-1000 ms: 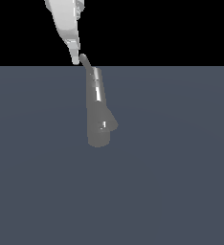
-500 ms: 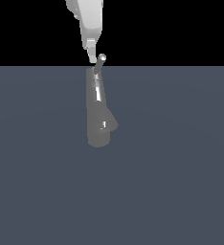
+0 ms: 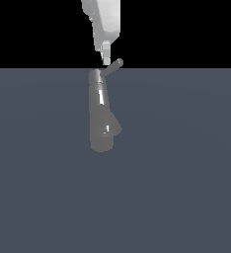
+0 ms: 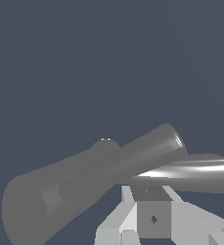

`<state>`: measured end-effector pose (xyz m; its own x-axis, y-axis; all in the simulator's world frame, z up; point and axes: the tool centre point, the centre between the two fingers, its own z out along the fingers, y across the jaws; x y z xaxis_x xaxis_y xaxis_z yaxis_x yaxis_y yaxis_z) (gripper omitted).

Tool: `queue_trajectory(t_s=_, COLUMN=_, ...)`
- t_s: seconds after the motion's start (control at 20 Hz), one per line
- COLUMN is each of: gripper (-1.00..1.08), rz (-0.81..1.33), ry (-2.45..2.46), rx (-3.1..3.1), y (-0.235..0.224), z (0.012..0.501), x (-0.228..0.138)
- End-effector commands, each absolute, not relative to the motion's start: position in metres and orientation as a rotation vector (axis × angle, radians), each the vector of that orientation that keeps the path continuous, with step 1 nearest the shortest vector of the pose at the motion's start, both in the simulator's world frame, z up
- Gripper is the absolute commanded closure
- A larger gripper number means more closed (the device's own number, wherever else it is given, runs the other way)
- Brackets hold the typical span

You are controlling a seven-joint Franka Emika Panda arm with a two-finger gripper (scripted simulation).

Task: Turn on the faucet by rotating a designated handle.

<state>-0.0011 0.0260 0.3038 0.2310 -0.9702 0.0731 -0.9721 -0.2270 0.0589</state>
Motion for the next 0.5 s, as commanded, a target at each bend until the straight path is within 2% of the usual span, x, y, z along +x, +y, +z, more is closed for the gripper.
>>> queue_trajectory(t_s=0.0, gripper=1.08, rz=0.027, ry=-1.907, rx=2.376, y=0.012, z=0.297, x=0.008)
queue_trajectory(t_s=0.45, gripper=1.08, rz=0.025, ry=-1.923, rx=2.359, y=-0.018, z=0.285, x=0.034)
